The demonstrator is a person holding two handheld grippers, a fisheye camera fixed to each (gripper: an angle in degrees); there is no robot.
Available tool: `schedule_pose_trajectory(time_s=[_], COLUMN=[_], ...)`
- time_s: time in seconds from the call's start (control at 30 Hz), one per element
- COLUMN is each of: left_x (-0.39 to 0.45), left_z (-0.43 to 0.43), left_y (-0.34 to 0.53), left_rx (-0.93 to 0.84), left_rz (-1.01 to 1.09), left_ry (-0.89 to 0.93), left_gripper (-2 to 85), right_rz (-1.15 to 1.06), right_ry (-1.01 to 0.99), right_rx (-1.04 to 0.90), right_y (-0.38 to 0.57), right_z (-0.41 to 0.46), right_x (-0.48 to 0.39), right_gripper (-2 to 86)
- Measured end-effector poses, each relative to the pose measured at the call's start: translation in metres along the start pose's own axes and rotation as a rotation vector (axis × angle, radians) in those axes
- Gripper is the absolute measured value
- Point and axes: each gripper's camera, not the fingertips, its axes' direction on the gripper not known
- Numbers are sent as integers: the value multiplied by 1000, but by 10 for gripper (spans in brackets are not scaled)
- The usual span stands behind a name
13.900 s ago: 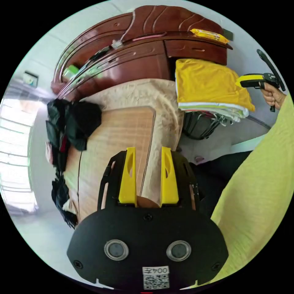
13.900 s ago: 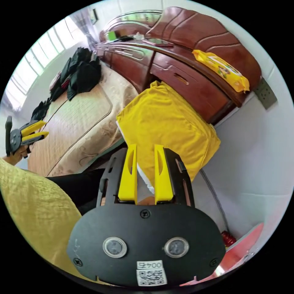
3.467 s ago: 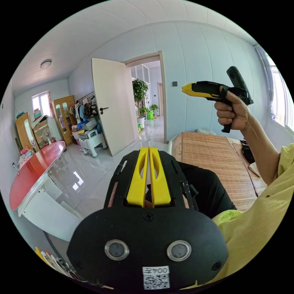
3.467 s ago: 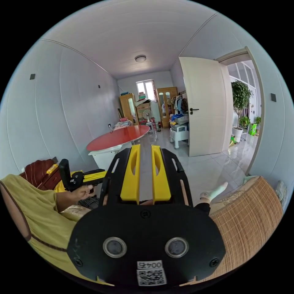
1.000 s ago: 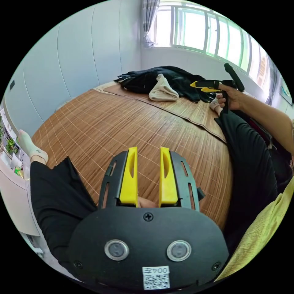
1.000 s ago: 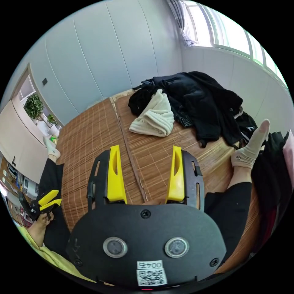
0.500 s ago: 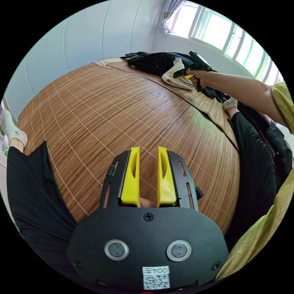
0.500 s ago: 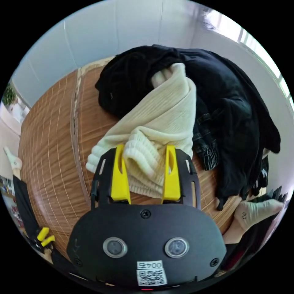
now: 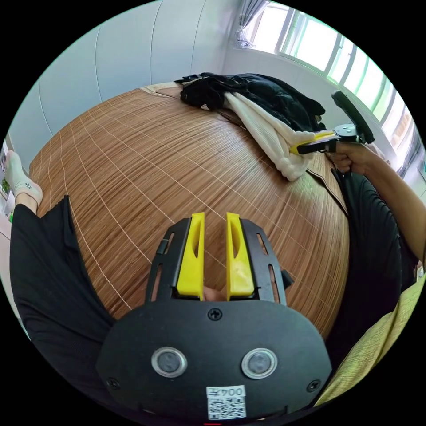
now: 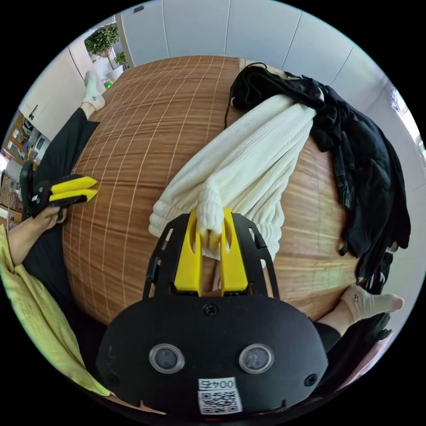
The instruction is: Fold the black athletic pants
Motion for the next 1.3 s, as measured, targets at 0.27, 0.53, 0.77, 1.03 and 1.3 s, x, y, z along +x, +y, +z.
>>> schedule_pose_trajectory(time_s=[0.27,0.53,0.77,1.03,1.3], left_x=[11,9,11,-17,-22], left_z=[-10,-15,-18,-25,-31], left_y=[18,27,35,42,45], left_rx=[-14,-6,6,17,7], left_rz=[65,66,65,-44,-44], left_ry=[-68,-54,-75,36,46], left_gripper=[77,75,71,50,28], right_rz=[-16,549,598,723,547], right_ry=[30,66,-484,-544,-669], right_rx=[-122,287,598,490,323], right_y=[113,184,122,-22,-97], right_z=[-30,-120,-107,-25,9], right_x=[-33,33,91,138,147], right_gripper=[67,117,163,222,51])
